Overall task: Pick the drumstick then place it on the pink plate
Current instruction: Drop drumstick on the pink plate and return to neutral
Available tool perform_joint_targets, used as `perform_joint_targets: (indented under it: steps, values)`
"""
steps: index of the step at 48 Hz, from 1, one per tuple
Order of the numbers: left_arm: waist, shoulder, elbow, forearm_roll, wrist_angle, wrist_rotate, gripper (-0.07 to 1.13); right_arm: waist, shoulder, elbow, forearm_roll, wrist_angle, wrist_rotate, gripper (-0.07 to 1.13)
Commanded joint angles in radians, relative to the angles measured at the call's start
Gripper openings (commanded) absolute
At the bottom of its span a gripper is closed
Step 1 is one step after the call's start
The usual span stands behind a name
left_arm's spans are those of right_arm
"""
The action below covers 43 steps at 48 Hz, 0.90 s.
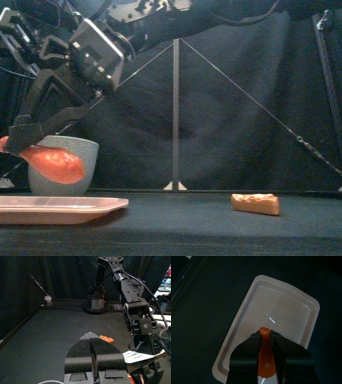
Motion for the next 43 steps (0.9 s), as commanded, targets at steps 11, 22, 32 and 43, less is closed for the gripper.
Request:
perform_joint_targets:
  steps: [11,22,32,43]
  values:
    - [0.003,0.005,-0.011,0.0,-0.005,-0.002,0.03,-0.006,-0.012,-0.057,0.005,-0.028,-0.002,0.79]
    - [0.003,0.005,-0.012,0.0,-0.005,-0.002,0.03,-0.009,-0.038,-0.035,0.034,-0.041,0.002,0.82]
    - [0.003,0.005,-0.008,0.002,-0.005,-0.003,0.03,-0.035,-0.132,0.101,0.17,-0.118,-0.008,0.82]
    - [0.002,0.005,-0.005,0.002,-0.003,-0.003,0.03,-0.035,-0.282,0.336,0.173,-0.39,-0.009,0.82]
